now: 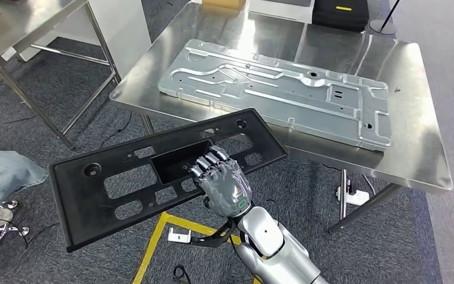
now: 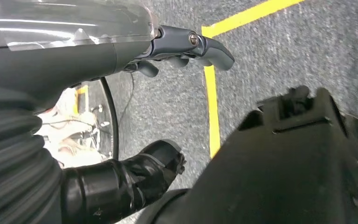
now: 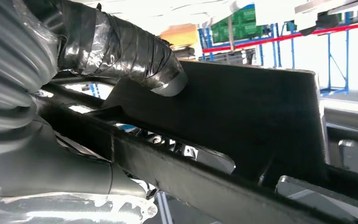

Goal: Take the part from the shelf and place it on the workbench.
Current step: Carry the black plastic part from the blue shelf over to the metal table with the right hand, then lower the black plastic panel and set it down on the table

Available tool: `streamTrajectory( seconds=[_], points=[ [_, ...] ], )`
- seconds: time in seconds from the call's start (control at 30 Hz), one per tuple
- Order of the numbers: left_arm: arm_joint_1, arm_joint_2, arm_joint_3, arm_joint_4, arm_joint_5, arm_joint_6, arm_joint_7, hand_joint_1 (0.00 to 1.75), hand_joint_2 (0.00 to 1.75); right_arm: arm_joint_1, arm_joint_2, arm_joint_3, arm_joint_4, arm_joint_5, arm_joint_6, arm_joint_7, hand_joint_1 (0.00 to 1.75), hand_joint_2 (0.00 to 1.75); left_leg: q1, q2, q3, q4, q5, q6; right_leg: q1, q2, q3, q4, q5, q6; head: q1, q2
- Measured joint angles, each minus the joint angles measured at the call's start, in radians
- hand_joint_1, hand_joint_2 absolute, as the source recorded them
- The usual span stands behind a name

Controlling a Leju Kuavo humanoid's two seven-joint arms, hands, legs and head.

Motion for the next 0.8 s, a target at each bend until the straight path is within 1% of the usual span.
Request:
streamTrajectory(
  seconds=[0.03,0.07,0.1,0.13,0.17,0.2,0.23,0.27,0.33,0.37,0.4,0.43,0.47,0.5,0.53,0.57,0.6,0.63,0.67,0.7,0.73,0.77,0.8],
  points=[
    [-0.001,-0.001,0.0,0.0,-0.002,0.0,0.0,0.0,1.75,0.0,0.0,0.0,-0.004,-0.002,-0.001,0.0,1.75,1.75,0.001,0.0,0.011,-0.002,-0.006,0.006,-0.002,-0.002,-0.021,0.04,0.0,0.004,0.0,0.0],
    [-0.003,-0.001,0.0,0.0,-0.004,0.0,0.0,0.0,1.75,0.0,0.0,0.0,-0.008,-0.005,-0.001,0.0,1.75,1.75,0.001,0.0,0.021,-0.004,-0.012,0.01,-0.004,-0.003,-0.053,0.092,-0.004,0.01,0.001,0.0],
    [-0.003,-0.001,0.0,0.0,-0.006,-0.001,0.0,0.0,1.75,0.0,0.0,0.0,-0.01,-0.008,-0.001,0.0,1.75,1.75,0.001,0.0,0.032,-0.005,-0.021,0.013,-0.006,-0.005,-0.097,0.156,-0.02,0.015,0.001,0.0],
    [-0.004,-0.001,0.0,0.0,-0.007,-0.002,0.0,0.0,1.75,0.001,-0.001,0.0,-0.012,-0.011,-0.002,0.0,1.75,1.75,0.001,0.0,0.042,-0.005,-0.031,0.015,-0.007,-0.006,-0.144,0.212,-0.043,0.018,0.001,0.0],
    [-0.004,-0.001,0.0,0.0,-0.009,-0.003,0.0,0.0,1.75,0.003,-0.001,0.0,-0.012,-0.014,-0.001,0.0,1.75,1.75,0.001,-0.001,0.054,-0.005,-0.041,0.015,-0.008,-0.006,-0.184,0.25,-0.066,0.02,0.001,0.0],
    [-0.004,-0.001,0.0,0.0,-0.011,-0.004,-0.001,0.0,1.75,0.005,-0.002,0.0,-0.013,-0.015,-0.001,0.0,1.75,1.75,0.001,-0.002,0.068,-0.005,-0.053,0.015,-0.008,-0.007,-0.213,0.263,-0.08,0.02,0.001,0.0],
    [-0.003,-0.001,0.0,0.0,-0.013,-0.004,-0.001,0.0,1.75,0.006,-0.002,0.0,-0.013,-0.017,-0.001,0.0,1.75,1.75,0.001,-0.004,0.083,-0.006,-0.065,0.014,-0.007,-0.008,-0.224,0.242,-0.071,0.017,0.001,0.0],
    [-0.003,-0.001,0.0,0.0,-0.015,-0.004,-0.001,0.0,1.75,0.007,-0.002,0.0,-0.013,-0.018,-0.001,0.0,1.75,1.75,0.001,-0.005,0.1,-0.006,-0.077,0.013,-0.006,-0.008,-0.221,0.192,-0.039,0.012,0.001,0.0],
    [-0.003,-0.003,0.0,0.0,-0.017,-0.004,-0.003,0.0,1.75,0.008,-0.003,0.0,-0.015,-0.02,-0.001,0.0,1.75,1.75,0.001,-0.005,0.13,-0.009,-0.102,0.008,0.005,-0.008,-0.197,0.064,0.079,-0.004,0.001,0.0],
    [-0.003,-0.003,-0.001,0.0,-0.018,-0.005,-0.003,0.0,1.75,0.009,-0.005,0.0,-0.016,-0.021,-0.001,0.0,1.75,1.75,0.001,-0.006,0.14,-0.013,-0.113,0.003,0.012,-0.007,-0.187,0.017,0.122,-0.012,0.001,0.0],
    [-0.003,-0.004,-0.001,0.0,-0.019,-0.006,-0.004,0.0,1.75,0.01,-0.006,0.0,-0.018,-0.021,-0.001,0.0,1.75,1.75,0.002,-0.007,0.147,-0.02,-0.12,-0.002,0.018,-0.007,-0.18,-0.008,0.149,-0.02,0.0,0.0],
    [-0.003,-0.004,-0.001,0.001,-0.02,-0.006,-0.006,0.0,1.75,0.012,-0.008,0.0,-0.02,-0.022,-0.001,-0.001,1.75,1.75,0.0,-0.008,0.157,-0.023,-0.12,-0.009,0.021,-0.005,-0.174,-0.017,0.151,-0.024,0.0,0.0],
    [-0.005,-0.004,-0.002,0.0,-0.021,-0.007,-0.007,0.0,1.75,0.014,-0.008,0.0,-0.024,-0.023,-0.001,-0.001,1.75,1.75,-0.001,-0.008,0.161,-0.023,-0.116,-0.015,0.019,-0.005,-0.162,-0.027,0.147,-0.028,0.0,0.0],
    [-0.006,-0.004,-0.002,0.0,-0.023,-0.007,-0.009,0.0,1.75,0.014,-0.008,0.0,-0.029,-0.023,-0.001,-0.001,1.75,1.75,-0.002,-0.006,0.161,-0.007,-0.107,-0.019,0.016,-0.004,-0.147,-0.035,0.146,-0.031,-0.001,0.0],
    [-0.008,-0.004,-0.002,0.0,-0.024,-0.007,-0.009,0.0,1.75,0.015,-0.008,0.0,-0.033,-0.023,-0.001,-0.002,1.75,1.75,-0.003,-0.004,0.151,0.026,-0.096,-0.023,0.013,-0.003,-0.132,-0.045,0.141,-0.035,-0.001,0.0],
    [-0.01,-0.004,-0.002,0.0,-0.026,-0.007,-0.011,0.0,1.75,0.014,-0.008,0.0,-0.036,-0.023,-0.001,-0.002,1.75,1.75,-0.003,-0.003,0.123,0.075,-0.093,-0.025,0.01,-0.003,-0.116,-0.05,0.134,-0.039,-0.002,0.0],
    [-0.011,-0.004,-0.002,0.0,-0.027,-0.007,-0.011,0.0,1.75,0.014,-0.008,0.0,-0.037,-0.024,-0.001,-0.002,1.75,1.75,-0.002,-0.002,0.084,0.134,-0.103,-0.026,0.009,-0.002,-0.102,-0.053,0.124,-0.042,-0.002,0.0],
    [-0.011,-0.003,-0.002,0.001,-0.028,-0.008,-0.012,0.0,1.75,0.015,-0.008,0.0,-0.038,-0.024,-0.001,-0.002,1.75,1.75,-0.002,-0.001,0.041,0.189,-0.129,-0.026,0.01,-0.002,-0.089,-0.054,0.111,-0.045,-0.003,0.0],
    [-0.01,-0.003,-0.002,0.001,-0.029,-0.008,-0.013,0.0,1.75,0.017,-0.008,0.0,-0.038,-0.025,-0.001,-0.002,1.75,1.75,-0.002,-0.001,0.0,0.232,-0.166,-0.027,0.01,-0.002,-0.075,-0.054,0.098,-0.046,-0.003,0.0],
    [-0.009,-0.003,-0.002,0.001,-0.03,-0.009,-0.013,0.0,1.75,0.019,-0.008,0.0,-0.038,-0.025,-0.001,-0.002,1.75,1.75,-0.002,-0.001,-0.03,0.249,-0.2,-0.028,0.011,0.0,-0.06,-0.054,0.085,-0.047,-0.003,0.0],
    [-0.008,-0.003,-0.002,0.001,-0.031,-0.01,-0.013,0.0,1.75,0.02,-0.008,0.0,-0.038,-0.025,-0.001,-0.002,1.75,1.75,-0.003,-0.001,-0.047,0.236,-0.213,-0.029,0.012,0.002,-0.042,-0.054,0.071,-0.047,-0.003,0.0],
    [-0.008,-0.002,-0.002,0.001,-0.032,-0.01,-0.013,0.0,1.75,0.02,-0.008,0.0,-0.038,-0.025,-0.001,-0.002,1.75,1.75,-0.003,-0.001,-0.053,0.2,-0.197,-0.028,0.013,0.003,-0.022,-0.053,0.056,-0.046,-0.003,0.0],
    [-0.008,-0.002,-0.002,0.001,-0.032,-0.01,-0.014,0.0,1.75,0.02,-0.008,0.0,-0.038,-0.025,-0.001,-0.002,1.75,1.75,-0.004,-0.001,-0.05,0.143,-0.147,-0.025,0.014,0.004,-0.002,-0.053,0.04,-0.045,-0.003,0.0]
  ],
)
